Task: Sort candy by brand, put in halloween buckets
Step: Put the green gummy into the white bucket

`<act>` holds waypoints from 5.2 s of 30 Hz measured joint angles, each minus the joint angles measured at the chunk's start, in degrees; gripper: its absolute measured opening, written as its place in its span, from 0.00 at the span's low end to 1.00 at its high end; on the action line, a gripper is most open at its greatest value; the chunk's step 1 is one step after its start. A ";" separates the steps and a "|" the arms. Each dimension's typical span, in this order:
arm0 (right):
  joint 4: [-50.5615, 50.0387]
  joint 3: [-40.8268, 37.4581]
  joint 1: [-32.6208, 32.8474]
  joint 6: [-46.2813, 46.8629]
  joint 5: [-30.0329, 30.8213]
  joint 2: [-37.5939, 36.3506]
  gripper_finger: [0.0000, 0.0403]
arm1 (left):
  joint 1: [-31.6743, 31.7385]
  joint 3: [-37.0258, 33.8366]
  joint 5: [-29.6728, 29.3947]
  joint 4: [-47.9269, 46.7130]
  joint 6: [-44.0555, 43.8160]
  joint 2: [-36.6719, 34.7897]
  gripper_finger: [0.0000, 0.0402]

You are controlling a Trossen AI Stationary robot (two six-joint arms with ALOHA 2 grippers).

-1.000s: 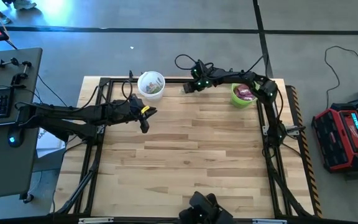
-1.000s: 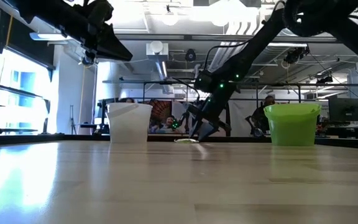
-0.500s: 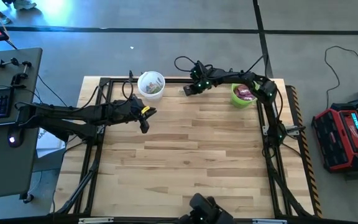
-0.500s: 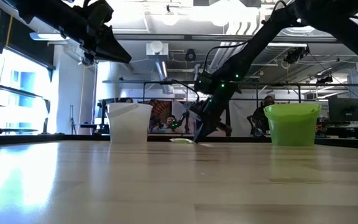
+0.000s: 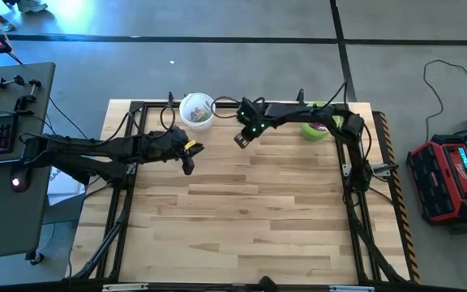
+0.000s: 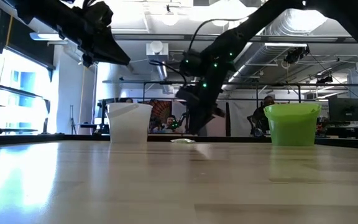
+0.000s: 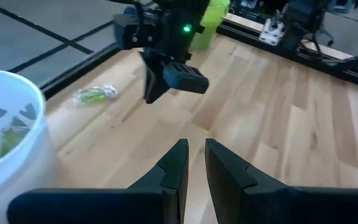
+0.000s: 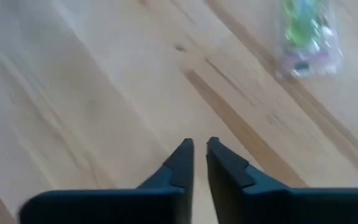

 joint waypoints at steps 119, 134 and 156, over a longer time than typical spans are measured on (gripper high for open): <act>13.60 0.01 -9.75 -7.37 -3.20 5.88 0.18 | 1.88 0.04 3.08 -5.03 -10.50 0.03 0.12; -3.00 -0.83 -7.11 -11.91 -10.04 2.32 0.00 | 1.88 0.04 3.10 -5.16 -11.44 0.02 0.12; 16.66 -1.63 -1.24 24.57 15.67 3.86 0.00 | 1.88 0.02 2.89 -5.84 -12.49 0.02 0.12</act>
